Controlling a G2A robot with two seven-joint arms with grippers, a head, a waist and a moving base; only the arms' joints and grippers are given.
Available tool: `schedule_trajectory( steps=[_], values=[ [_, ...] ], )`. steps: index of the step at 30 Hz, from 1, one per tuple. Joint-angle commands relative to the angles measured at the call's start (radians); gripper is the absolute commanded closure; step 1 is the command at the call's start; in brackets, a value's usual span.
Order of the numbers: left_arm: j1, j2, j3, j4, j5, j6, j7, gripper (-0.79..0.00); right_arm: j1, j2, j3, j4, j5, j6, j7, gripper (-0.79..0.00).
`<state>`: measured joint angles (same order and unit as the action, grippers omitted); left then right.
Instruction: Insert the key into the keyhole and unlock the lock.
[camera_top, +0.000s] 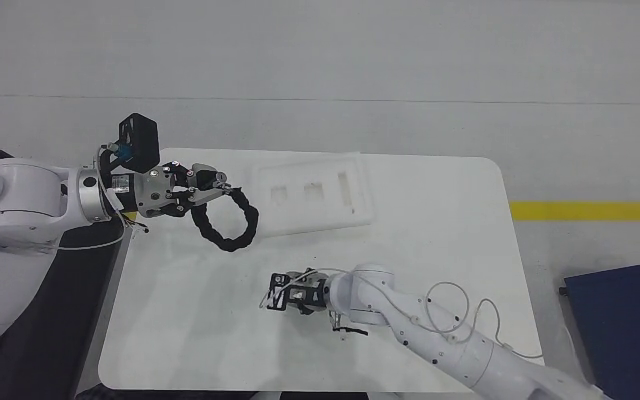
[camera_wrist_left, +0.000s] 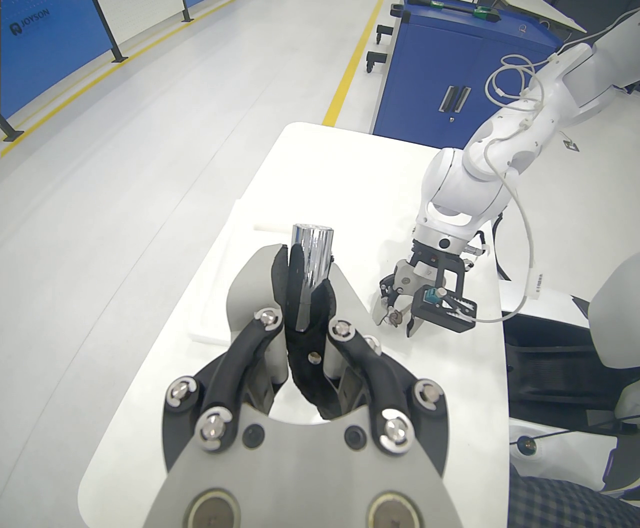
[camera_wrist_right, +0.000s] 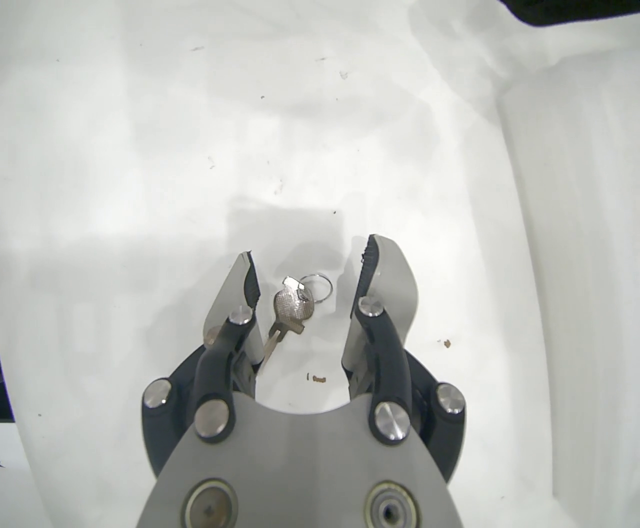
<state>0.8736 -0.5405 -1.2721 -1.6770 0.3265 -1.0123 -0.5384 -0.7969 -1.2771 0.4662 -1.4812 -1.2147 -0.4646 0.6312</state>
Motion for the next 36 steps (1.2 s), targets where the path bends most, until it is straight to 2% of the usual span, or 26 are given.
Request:
schedule_trajectory(
  steps=[1,4,7,9,13,17,25,27,32,36],
  values=[
    [0.000,0.000,0.000,0.000,0.000,0.000,0.000,0.000,-0.005,-0.002,0.004,0.000,-0.006,0.003,-0.001,-0.357],
    [0.000,0.000,0.000,0.000,0.000,0.000,0.000,0.000,-0.011,-0.005,0.008,0.002,-0.023,0.009,-0.001,-0.332],
    [0.000,0.000,0.000,0.000,0.000,0.000,0.000,0.000,-0.016,-0.009,0.010,0.005,-0.037,0.010,0.006,-0.262],
    [0.000,0.000,0.000,0.000,0.000,0.000,0.000,0.000,-0.018,-0.011,0.010,0.002,-0.052,0.009,0.010,-0.157],
    [0.000,0.000,0.000,0.000,0.000,0.000,0.000,0.000,-0.028,-0.014,0.013,-0.007,-0.079,0.008,0.015,-0.034],
    [0.000,0.000,0.000,0.000,0.000,0.000,0.000,0.000,-0.037,-0.015,0.024,-0.019,-0.095,0.008,0.016,0.000],
    [0.000,0.000,0.000,0.000,0.000,0.000,0.000,0.000,-0.061,-0.009,0.083,-0.052,-0.068,-0.002,0.019,0.000],
    [0.000,0.000,0.000,0.000,0.000,0.000,0.000,0.000,-0.076,0.000,0.115,-0.074,-0.019,-0.027,0.037,-0.046],
    [0.000,0.000,0.000,0.000,0.000,0.000,0.000,0.000,-0.139,0.033,0.212,-0.169,0.095,-0.086,0.100,-0.092],
    [0.000,0.000,0.000,0.000,0.000,0.000,0.000,0.000,-0.198,0.060,0.270,-0.266,0.130,-0.135,0.162,0.000]
  ],
)
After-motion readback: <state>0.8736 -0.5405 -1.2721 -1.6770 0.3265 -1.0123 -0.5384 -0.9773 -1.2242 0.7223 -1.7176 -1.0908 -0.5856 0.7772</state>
